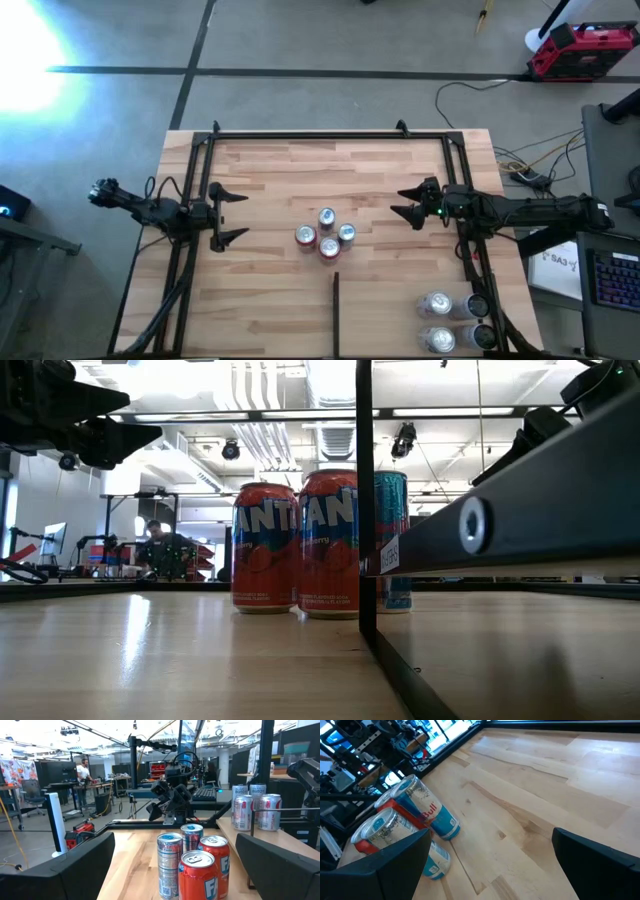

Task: Place canned beverage on shelf
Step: Put the bottom blue/white soda can on the shelf

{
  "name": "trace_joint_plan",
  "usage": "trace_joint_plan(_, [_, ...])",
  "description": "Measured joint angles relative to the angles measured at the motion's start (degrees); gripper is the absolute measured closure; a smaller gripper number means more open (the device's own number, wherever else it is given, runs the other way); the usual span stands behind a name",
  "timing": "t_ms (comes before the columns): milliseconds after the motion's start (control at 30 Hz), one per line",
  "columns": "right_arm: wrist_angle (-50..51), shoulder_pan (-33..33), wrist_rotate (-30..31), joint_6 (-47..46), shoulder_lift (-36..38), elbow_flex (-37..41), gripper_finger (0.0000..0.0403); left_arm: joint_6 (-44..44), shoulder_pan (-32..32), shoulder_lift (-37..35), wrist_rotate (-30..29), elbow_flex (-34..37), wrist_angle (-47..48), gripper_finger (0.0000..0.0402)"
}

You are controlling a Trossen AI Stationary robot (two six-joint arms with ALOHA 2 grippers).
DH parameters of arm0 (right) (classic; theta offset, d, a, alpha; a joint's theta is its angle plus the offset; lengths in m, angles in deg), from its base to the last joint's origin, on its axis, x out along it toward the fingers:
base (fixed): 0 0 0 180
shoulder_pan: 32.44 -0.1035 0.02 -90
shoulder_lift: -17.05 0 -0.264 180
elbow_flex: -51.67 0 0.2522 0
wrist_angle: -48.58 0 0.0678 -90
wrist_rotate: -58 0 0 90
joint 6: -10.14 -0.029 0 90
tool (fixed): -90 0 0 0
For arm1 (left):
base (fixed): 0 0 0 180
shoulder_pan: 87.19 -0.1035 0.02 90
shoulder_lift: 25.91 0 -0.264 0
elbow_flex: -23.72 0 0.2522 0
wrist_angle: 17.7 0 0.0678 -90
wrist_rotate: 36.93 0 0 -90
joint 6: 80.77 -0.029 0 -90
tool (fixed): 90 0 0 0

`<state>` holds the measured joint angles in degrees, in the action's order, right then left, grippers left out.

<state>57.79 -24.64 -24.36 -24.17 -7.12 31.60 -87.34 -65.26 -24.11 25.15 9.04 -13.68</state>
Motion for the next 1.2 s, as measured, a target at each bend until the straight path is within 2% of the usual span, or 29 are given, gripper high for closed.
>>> trace_joint_plan(100, [-0.2,0.1,3.6,0.0,-0.6,0.0,0.0003,0.0,0.0,0.0,0.0,0.0,0.0,0.0002])
trace_joint_plan(300, [-0.3,0.1,20.5,0.0,-1.8,0.0,0.0003,0.0,0.0,0.0,0.0,0.0,0.0,0.0002])
trace_joint_plan(400, [-0.3,0.1,25.1,0.0,-1.8,0.0,0.0003,0.0,0.0,0.0,0.0,0.0,0.0,0.0002])
trace_joint_plan(800, [0.5,0.1,26.6,-0.5,-1.8,0.0,0.0003,0.0,0.0,0.0,0.0,0.0,0.0,0.0002])
trace_joint_plan(933, [0.7,-0.1,24.9,-9.5,-1.8,-0.3,0.0003,0.0,0.0,0.0,0.0,0.0,0.0,0.0002])
trace_joint_plan(1033, [10.3,-0.3,23.9,-12.6,-2.6,-5.5,0.0003,0.0,0.0,0.0,0.0,0.0,0.0,0.0002])
trace_joint_plan(1100, [22.0,-0.3,21.8,-14.5,-4.2,-11.3,0.0003,0.0,0.0,0.0,0.0,0.0,0.0,0.0002])
trace_joint_plan(1200, [39.6,-0.3,17.4,-24.1,-8.6,-20.7,0.0003,0.0,0.0,0.0,0.0,0.0,0.0,0.0002])
